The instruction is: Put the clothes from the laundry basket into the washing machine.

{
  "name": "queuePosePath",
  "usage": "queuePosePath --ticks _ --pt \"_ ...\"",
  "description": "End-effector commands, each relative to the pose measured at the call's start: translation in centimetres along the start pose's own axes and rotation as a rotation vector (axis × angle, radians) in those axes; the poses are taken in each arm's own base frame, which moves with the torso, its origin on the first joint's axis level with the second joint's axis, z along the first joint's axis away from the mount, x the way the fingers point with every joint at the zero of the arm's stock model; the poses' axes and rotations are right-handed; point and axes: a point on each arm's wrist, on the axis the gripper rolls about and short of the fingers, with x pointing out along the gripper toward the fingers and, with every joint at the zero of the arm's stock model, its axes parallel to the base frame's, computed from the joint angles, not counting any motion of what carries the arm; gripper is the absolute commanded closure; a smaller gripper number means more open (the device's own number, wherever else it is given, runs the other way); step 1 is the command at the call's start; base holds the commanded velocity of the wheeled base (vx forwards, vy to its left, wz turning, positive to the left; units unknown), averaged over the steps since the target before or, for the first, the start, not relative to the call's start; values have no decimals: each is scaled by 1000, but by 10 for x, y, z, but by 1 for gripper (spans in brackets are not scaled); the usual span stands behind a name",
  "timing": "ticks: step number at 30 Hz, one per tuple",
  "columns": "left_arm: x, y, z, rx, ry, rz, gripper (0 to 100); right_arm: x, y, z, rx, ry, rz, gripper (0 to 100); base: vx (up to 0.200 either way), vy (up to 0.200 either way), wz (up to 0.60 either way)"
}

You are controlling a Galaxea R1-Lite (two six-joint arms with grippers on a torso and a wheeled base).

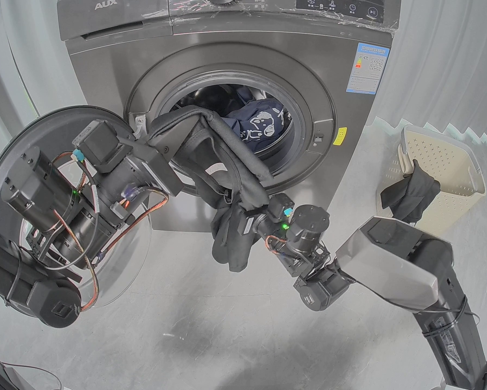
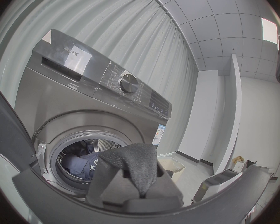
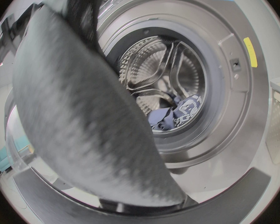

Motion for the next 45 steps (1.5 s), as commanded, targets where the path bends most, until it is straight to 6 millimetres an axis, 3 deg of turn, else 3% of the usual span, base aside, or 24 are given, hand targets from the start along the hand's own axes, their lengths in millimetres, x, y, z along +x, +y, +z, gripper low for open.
queuePosePath --ticks 1,4,12,16,22,26,27,37,42,45 --pt "0 14 -12 9 37 40 100 3 -9 39 8 -69 -33 100 0 0 0" --pt "-3 27 -29 13 96 80 100 -5 -15 64 16 -83 -50 100 0 0 0" --pt "-14 45 -72 10 244 138 100 -24 -5 102 27 -94 -34 100 0 0 0" --pt "-19 45 -86 14 296 141 100 -30 5 113 36 -101 -12 100 0 0 0" --pt "-25 48 -112 25 381 146 100 -39 26 113 53 -83 35 100 0 0 0" --pt "-26 51 -118 28 398 150 100 -40 33 114 59 -82 49 100 0 0 0" --pt "-26 51 -118 26 400 151 0 -40 33 114 59 -82 49 100 0 0 0" --pt "-43 47 -132 17 495 107 0 -30 -1 119 38 -114 -24 100 0 0 0" --pt "-63 41 -143 33 593 31 0 -29 5 121 42 -124 -10 100 0 0 0" --pt "-65 38 -146 50 611 2 0 -31 22 119 54 -115 27 100 0 0 0"
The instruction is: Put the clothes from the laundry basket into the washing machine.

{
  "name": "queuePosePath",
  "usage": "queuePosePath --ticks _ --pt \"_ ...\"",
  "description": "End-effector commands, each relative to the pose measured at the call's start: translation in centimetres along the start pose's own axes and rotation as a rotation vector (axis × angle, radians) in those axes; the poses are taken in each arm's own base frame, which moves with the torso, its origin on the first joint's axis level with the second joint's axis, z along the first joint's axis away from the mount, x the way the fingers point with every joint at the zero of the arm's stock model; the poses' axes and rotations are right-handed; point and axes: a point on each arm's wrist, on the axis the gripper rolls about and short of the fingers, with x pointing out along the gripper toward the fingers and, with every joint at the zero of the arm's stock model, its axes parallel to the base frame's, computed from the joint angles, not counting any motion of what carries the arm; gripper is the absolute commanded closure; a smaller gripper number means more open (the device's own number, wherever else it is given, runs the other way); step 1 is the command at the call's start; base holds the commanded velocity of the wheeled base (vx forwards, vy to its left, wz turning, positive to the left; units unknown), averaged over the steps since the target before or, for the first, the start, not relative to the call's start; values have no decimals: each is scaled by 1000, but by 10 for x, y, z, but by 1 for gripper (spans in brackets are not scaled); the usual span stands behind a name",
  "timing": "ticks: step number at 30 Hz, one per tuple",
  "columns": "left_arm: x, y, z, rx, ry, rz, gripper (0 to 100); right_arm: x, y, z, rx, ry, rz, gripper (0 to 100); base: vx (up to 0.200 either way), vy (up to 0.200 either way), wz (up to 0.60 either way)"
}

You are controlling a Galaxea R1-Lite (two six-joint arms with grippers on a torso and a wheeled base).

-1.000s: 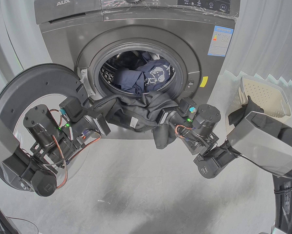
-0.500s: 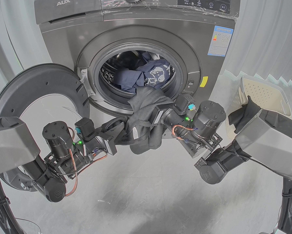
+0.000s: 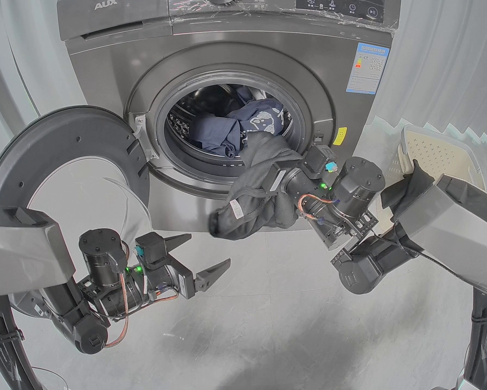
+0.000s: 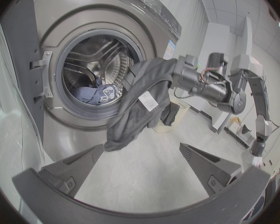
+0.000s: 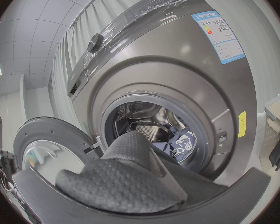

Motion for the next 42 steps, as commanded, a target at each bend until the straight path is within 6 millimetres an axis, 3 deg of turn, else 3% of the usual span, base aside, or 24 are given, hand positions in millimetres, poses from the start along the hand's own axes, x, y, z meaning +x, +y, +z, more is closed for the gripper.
queuePosePath --ticks 1,6,14,21,26,37,42 --pt "-1 -5 -11 11 48 -25 0 -2 18 -2 15 5 39 100 0 0 0" --pt "0 -6 -6 22 23 -28 0 -5 28 -6 24 17 59 100 0 0 0" --pt "21 -2 6 44 -52 -23 0 -8 31 -9 25 35 65 100 0 0 0" --pt "57 -11 -4 49 -80 -76 0 -12 50 -13 42 46 77 100 0 0 0" --pt "84 -3 -7 58 -128 -65 0 -17 66 -12 61 51 105 100 0 0 0" --pt "116 10 -9 36 -204 26 0 -18 69 -12 77 53 88 100 0 0 0" --pt "121 22 -8 25 -226 85 0 -19 71 -12 80 54 88 100 0 0 0"
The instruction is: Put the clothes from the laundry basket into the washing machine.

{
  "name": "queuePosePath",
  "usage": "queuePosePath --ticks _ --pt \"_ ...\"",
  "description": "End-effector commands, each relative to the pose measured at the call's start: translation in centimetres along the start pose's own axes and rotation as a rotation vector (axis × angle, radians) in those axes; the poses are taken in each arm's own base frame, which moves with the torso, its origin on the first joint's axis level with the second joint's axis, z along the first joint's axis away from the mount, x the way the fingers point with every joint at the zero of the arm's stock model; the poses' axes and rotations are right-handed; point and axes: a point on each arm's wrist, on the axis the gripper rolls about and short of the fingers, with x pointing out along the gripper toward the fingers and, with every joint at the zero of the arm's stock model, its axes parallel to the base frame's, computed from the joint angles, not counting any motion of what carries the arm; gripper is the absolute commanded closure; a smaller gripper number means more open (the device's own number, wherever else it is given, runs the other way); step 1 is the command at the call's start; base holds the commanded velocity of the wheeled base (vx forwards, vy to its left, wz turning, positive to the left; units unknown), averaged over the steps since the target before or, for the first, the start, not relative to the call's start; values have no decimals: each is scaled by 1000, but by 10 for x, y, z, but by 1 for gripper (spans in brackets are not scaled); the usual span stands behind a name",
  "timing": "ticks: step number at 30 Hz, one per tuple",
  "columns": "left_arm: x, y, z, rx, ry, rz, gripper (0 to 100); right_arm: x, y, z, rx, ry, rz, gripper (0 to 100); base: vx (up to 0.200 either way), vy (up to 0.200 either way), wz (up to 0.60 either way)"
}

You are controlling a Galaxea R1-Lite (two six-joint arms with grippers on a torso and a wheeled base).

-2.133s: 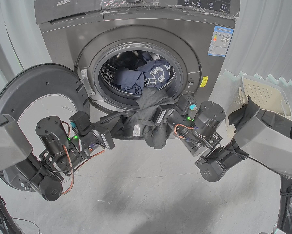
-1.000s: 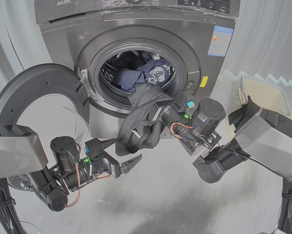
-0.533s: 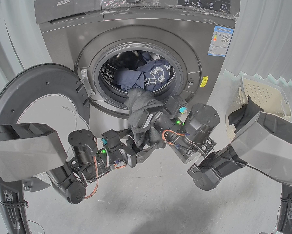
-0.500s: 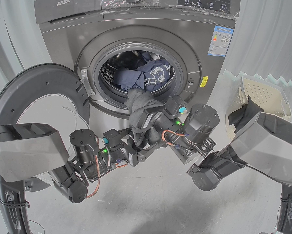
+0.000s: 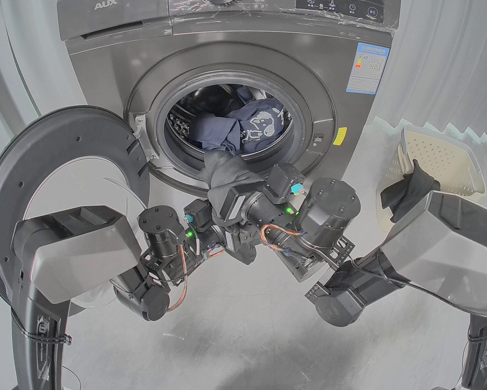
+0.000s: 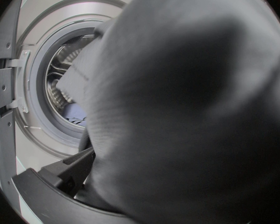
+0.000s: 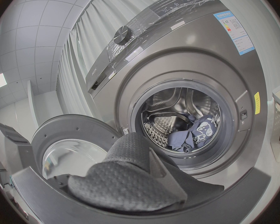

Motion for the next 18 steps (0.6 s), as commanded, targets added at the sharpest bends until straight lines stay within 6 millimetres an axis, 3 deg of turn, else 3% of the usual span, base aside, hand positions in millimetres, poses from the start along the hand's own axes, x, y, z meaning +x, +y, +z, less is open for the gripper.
queuePosePath --ticks 1,3,4,11,12,18 --pt "4 10 -11 0 4 37 0 0 2 2 3 -3 3 100 0 0 0" --pt "3 14 -12 1 10 50 0 0 2 2 3 -3 3 100 0 0 0" --pt "3 14 -12 1 10 50 100 0 2 2 3 -3 3 100 0 0 0" --pt "-2 26 -12 5 15 84 100 0 -14 4 2 -2 -37 100 0 0 0" --pt "-5 29 -10 4 17 91 100 0 -24 6 -4 -5 -60 100 0 0 0" --pt "-18 32 22 1 -26 108 100 -11 -42 -7 -20 62 -108 100 0 0 0"
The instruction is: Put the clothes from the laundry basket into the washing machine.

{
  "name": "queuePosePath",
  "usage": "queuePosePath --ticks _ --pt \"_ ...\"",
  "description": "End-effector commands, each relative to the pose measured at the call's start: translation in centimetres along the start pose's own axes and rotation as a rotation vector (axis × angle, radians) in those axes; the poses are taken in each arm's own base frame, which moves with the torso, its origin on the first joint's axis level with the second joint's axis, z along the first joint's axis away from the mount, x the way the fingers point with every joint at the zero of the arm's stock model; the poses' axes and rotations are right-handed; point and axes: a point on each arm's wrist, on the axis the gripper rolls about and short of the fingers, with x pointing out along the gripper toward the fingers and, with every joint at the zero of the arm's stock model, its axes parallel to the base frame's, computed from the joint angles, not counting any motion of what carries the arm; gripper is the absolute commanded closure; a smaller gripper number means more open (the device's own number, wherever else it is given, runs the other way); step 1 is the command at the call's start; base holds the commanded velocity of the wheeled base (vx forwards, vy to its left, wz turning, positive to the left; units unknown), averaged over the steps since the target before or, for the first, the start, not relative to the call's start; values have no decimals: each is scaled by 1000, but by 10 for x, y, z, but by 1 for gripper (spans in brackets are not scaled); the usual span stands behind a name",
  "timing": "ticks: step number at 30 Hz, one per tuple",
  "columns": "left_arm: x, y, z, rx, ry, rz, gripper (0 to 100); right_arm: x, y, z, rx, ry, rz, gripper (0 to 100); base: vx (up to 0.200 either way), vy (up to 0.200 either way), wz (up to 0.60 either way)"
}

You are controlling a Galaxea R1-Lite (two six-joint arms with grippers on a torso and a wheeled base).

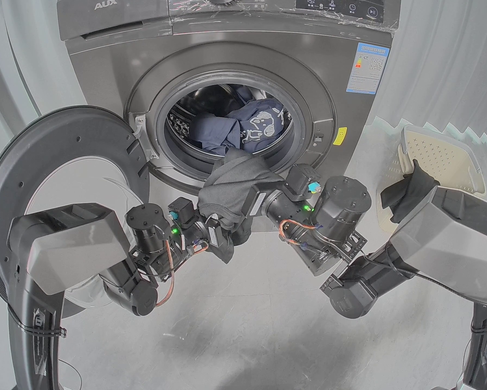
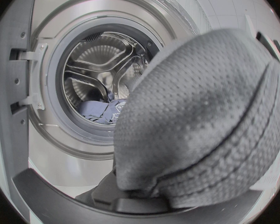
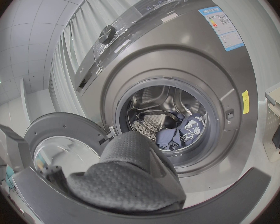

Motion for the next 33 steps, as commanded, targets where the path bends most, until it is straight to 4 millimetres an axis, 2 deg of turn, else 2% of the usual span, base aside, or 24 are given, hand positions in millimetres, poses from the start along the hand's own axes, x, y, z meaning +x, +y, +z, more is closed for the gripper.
queuePosePath --ticks 1,7,9,10,11,17,18,21,23,25,30,31,32,33 --pt "-14 3 33 -6 -52 12 100 -8 -15 -12 -18 58 -38 100 0 0 0" --pt "-24 0 66 -17 -117 5 100 -12 -22 -40 -30 130 -53 100 0 0 0" --pt "-24 0 66 -16 -118 4 100 -12 -22 -41 -30 130 -53 100 0 0 0" --pt "-29 -5 76 -37 -131 -7 100 -14 -21 -55 -32 156 -47 100 0 0 0" --pt "-30 -6 79 -43 -139 -9 100 -14 -21 -58 -34 160 -45 100 0 0 0" --pt "-34 -8 81 -55 -134 -14 100 -15 -13 -56 -28 131 -6 100 0 0 0" --pt "-35 -8 80 -55 -130 -14 100 -16 -11 -53 -26 125 -2 0 0 0 0" --pt "-36 -8 81 -56 -130 -12 100 -19 -7 -39 -20 110 8 0 0 0 0" --pt "-39 -9 82 -56 -126 -14 100 -30 -7 -30 -31 134 20 0 0 0 0" --pt "-46 -10 87 -54 -125 -12 100 -48 -8 -22 -58 178 52 0 0 0 0" --pt "-60 -13 92 -46 -112 -10 100 -111 -11 -1 -113 316 120 0 0 0 0" --pt "-61 -13 92 -46 -112 -10 100 -112 -12 0 -113 317 119 0 0 0 0" --pt "-66 -14 96 -46 -113 -10 100 -130 -14 7 -116 345 121 0 0 0 0" --pt "-68 -14 97 -43 -113 -9 100 -138 -15 10 -116 356 119 0 0 0 0"
